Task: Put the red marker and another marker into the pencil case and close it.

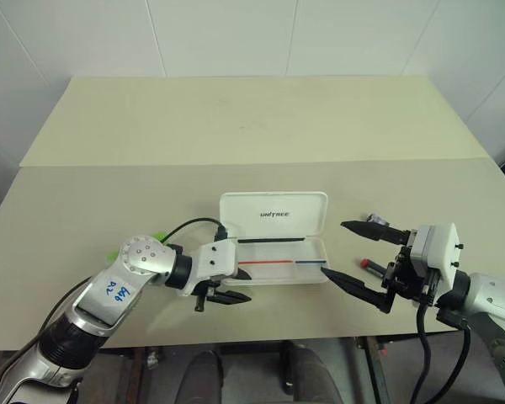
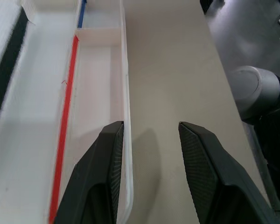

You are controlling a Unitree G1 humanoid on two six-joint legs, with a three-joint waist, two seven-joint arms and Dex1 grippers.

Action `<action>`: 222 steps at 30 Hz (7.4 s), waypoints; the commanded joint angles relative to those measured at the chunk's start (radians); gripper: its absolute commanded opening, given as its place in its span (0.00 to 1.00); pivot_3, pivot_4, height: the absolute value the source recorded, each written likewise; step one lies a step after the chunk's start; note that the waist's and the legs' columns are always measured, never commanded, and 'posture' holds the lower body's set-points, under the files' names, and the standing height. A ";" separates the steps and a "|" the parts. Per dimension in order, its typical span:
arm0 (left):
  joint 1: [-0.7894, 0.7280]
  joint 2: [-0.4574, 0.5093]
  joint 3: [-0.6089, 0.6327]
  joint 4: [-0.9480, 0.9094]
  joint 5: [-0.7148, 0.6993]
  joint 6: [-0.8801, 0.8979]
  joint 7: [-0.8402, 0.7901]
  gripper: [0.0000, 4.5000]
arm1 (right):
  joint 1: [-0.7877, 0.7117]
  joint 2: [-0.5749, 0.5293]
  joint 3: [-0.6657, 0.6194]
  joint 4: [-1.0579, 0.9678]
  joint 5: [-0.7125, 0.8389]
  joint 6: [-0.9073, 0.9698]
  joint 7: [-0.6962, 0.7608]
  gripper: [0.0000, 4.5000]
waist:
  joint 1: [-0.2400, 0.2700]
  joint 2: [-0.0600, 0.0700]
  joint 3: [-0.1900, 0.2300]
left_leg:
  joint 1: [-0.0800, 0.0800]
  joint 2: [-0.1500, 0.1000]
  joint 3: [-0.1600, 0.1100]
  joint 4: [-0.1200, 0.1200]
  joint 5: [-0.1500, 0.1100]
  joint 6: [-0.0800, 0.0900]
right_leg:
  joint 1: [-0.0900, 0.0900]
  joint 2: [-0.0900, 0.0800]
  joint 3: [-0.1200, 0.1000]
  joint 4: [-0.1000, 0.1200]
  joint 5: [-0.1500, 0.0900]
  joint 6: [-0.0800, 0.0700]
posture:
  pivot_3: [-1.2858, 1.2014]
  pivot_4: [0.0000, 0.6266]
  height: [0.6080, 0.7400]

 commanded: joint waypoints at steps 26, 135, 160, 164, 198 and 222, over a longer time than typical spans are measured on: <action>0.090 0.016 0.314 -0.036 -0.347 -0.137 -0.101 0.99 | 0.163 -0.095 -0.162 0.520 -0.154 -0.156 0.288 1.00 | -0.013 0.000 0.000 | 0.000 0.000 0.000 0.010 -0.001 0.000 | 0.003 0.000 0.001 0.003 0.001 0.000 | 0.52 0.24 1.00; 0.326 0.096 0.562 0.045 -0.333 -0.277 0.001 1.00 | -0.313 -0.102 0.094 0.235 -0.058 -0.002 0.360 1.00 | -0.027 0.000 0.001 | 0.001 0.006 0.004 0.009 -0.005 -0.004 | -0.005 0.004 0.002 0.012 -0.005 -0.004 | 0.52 0.24 1.00; 0.445 0.208 0.800 0.572 -0.174 -0.516 -0.086 1.00 | -0.341 -0.032 0.163 0.270 -0.121 -0.066 0.263 1.00 | -0.026 -0.001 0.001 | -0.004 0.011 0.008 0.006 -0.009 -0.006 | -0.013 0.006 0.002 0.014 -0.009 -0.009 | 0.52 0.24 1.00; 0.350 0.223 0.726 0.714 -0.127 -0.574 -0.117 1.00 | -0.330 -0.030 0.161 0.244 -0.119 -0.058 0.238 1.00 | -0.024 -0.001 0.001 | -0.003 0.012 0.008 0.005 -0.009 -0.006 | -0.014 0.008 0.002 0.016 -0.009 -0.010 | 0.52 0.24 1.00; 0.295 0.166 0.568 0.735 -0.105 -0.619 -0.093 0.25 | -0.278 -0.032 0.123 0.162 -0.100 -0.038 0.130 1.00 | -0.024 0.000 -0.001 | 0.002 0.015 0.010 0.005 -0.007 -0.004 | -0.014 0.012 0.004 0.020 -0.005 -0.016 | 0.52 0.24 1.00; 0.188 0.141 0.393 0.221 -0.260 -0.283 -0.151 0.25 | -0.125 -0.055 0.048 0.144 -0.122 -0.053 0.130 1.00 | -0.023 -0.003 -0.001 | 0.000 0.016 0.011 0.003 -0.009 -0.007 | -0.015 0.015 0.008 0.018 -0.007 -0.014 | 0.52 0.24 1.00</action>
